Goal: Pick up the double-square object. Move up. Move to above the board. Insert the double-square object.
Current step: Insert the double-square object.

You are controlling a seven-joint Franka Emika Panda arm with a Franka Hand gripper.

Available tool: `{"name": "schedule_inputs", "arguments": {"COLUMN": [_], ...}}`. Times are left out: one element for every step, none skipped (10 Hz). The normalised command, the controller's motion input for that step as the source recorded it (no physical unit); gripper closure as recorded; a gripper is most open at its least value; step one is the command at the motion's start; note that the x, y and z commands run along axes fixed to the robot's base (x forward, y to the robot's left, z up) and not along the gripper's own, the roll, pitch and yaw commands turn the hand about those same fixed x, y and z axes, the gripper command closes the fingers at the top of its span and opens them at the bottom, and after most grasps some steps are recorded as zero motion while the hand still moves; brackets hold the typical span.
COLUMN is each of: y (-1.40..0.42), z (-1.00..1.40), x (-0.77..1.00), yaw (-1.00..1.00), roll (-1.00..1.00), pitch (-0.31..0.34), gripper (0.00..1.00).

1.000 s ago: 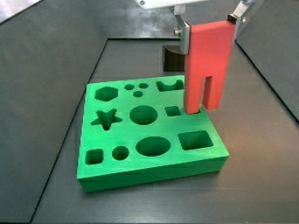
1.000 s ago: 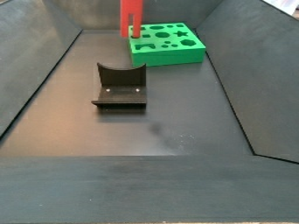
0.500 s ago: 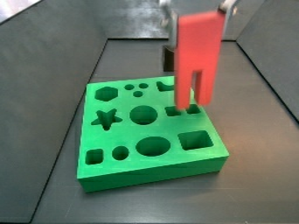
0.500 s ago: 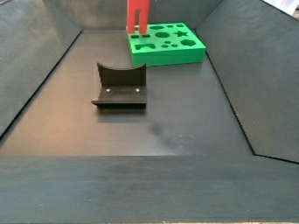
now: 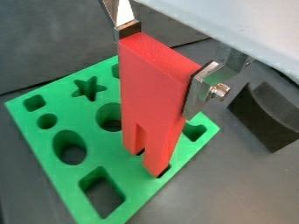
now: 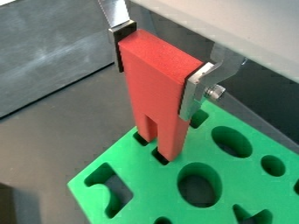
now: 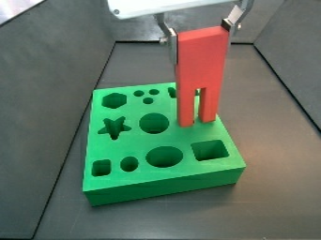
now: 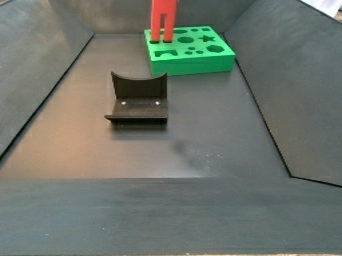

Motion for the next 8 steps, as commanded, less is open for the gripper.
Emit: {"name": "schedule_inputs", "arguments": {"y": [0.09, 0.0, 0.0, 0.0, -0.04, -0.04, 0.03, 0.0], "z": [-0.42, -0.43, -0.54, -0.71, -0.8, -0.85, 0.0, 0.0], "x": [0.37, 0.27, 0.01, -0.22, -0.2, -0.11, -0.01, 0.0], "yaw": [0.0, 0.0, -0.01, 0.0, 0.08, 0.08, 0.0, 0.0], "roll": [0.13, 0.15, 0.11, 0.22, 0.25, 0.24, -0.02, 0.0], "pitch": [0.079, 0.074, 0.004, 0.029, 0.0, 0.0, 0.01, 0.0], "gripper": [1.0, 1.0, 1.0, 1.0, 1.0, 1.0, 1.0, 1.0]}}
